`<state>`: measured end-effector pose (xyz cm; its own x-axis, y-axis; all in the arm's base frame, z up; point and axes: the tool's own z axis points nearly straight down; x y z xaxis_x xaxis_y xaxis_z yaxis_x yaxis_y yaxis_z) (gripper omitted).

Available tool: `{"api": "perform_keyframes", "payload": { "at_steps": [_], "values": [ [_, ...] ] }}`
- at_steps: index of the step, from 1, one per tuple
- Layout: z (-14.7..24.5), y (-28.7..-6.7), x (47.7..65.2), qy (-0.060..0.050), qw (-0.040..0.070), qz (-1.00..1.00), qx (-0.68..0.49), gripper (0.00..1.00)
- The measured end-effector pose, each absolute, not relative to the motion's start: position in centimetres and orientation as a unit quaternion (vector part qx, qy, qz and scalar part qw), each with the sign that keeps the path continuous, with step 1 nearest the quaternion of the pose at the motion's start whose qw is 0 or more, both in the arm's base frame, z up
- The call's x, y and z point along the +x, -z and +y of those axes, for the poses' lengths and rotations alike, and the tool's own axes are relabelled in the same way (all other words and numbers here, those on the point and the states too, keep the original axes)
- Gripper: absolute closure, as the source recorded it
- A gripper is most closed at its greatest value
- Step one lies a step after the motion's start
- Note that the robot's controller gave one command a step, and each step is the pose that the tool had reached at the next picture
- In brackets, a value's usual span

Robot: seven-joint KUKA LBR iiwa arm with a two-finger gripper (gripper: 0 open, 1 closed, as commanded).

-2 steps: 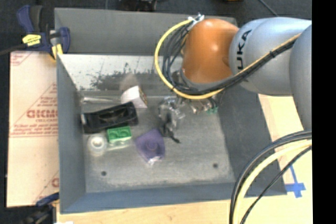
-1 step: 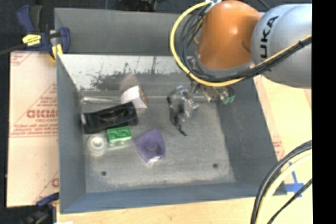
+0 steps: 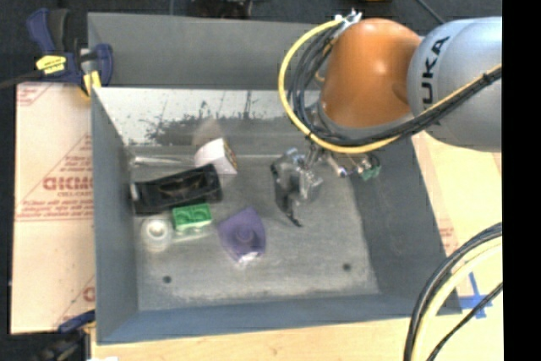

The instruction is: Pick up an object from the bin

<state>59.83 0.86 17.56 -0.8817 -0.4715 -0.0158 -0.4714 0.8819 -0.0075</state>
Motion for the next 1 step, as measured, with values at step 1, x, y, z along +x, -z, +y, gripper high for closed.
{"api": "perform_keyframes", "payload": {
  "at_steps": [1],
  "values": [
    [1.36, -18.66, 58.83, -0.002, -0.005, 0.971, -0.238, 1.0]
  ]
}}
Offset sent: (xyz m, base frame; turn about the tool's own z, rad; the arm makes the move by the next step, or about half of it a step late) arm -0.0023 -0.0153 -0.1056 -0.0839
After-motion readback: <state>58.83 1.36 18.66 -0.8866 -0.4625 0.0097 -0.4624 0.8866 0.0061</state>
